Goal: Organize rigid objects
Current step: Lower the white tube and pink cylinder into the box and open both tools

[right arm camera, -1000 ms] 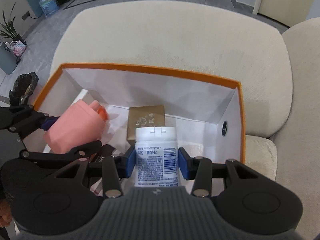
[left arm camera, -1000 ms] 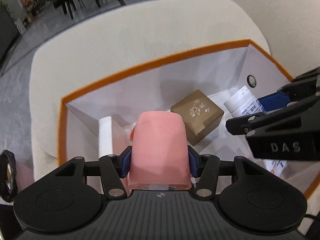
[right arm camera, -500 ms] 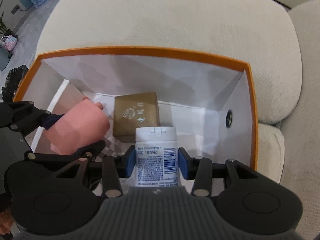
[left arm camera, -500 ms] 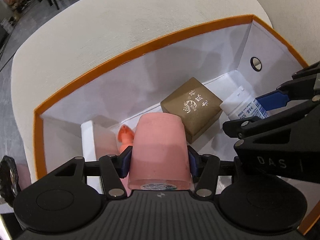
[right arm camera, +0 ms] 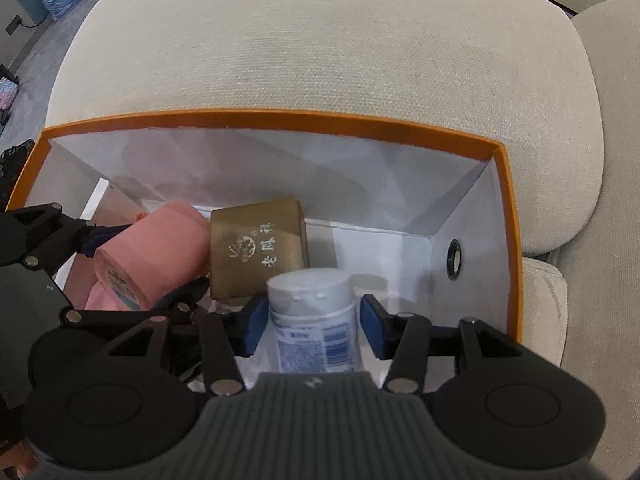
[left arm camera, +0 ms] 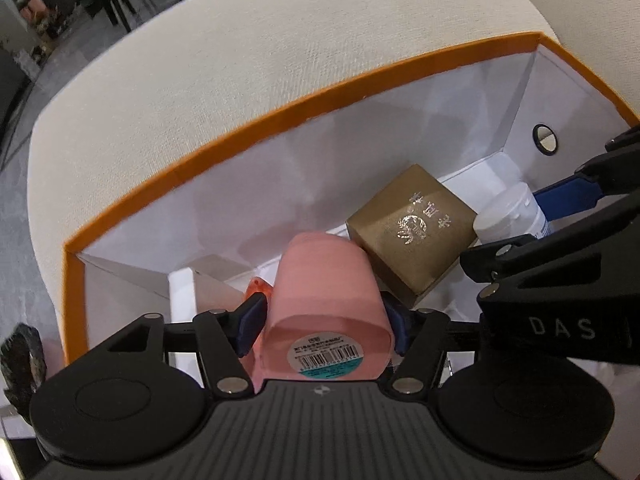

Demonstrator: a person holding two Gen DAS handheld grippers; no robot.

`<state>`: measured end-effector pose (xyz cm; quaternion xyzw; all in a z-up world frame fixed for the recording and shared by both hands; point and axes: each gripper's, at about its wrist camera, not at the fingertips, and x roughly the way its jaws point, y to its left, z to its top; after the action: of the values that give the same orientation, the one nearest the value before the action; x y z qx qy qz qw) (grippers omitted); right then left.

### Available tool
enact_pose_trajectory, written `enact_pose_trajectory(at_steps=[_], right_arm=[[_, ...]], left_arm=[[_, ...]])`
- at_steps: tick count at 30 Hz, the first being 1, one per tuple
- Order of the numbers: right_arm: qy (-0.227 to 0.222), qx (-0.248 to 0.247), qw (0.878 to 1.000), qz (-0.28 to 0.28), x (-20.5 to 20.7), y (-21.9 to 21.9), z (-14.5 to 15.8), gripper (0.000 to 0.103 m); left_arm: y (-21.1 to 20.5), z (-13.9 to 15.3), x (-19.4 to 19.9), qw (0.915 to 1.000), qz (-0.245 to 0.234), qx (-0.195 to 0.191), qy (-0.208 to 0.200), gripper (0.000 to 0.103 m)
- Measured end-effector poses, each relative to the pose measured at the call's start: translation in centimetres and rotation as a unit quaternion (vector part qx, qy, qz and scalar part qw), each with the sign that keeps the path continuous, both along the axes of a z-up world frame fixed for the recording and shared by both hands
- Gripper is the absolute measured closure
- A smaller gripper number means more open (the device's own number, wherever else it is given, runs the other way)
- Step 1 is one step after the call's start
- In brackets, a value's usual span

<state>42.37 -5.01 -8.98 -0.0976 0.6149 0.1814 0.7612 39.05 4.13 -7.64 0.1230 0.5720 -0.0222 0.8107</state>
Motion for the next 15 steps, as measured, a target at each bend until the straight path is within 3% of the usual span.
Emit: enact_pose_trajectory(at_steps=[6,10,15], right_arm=[[-0.007,0.012,1.000,0.001,-0.2,-0.4,0.6,0.051],[-0.045,0.044,0.998,0.000,-0.5,-1.1,2.5,0.046],[-0.069,0.036,0.997,0.014,-1.5,-1.5,4.2,0.043]], left_arm=[[-0.3,1.5,-0.3,0.9997,-0.023,0.007,-0.009,0.029],[-0.1,3.2,-1.1,0.9994,-0.023,-0.012,-0.024,0.027],[-0.4,4.5,-2.7,0.9980,-0.051,0.009,-0.037,0.027]])
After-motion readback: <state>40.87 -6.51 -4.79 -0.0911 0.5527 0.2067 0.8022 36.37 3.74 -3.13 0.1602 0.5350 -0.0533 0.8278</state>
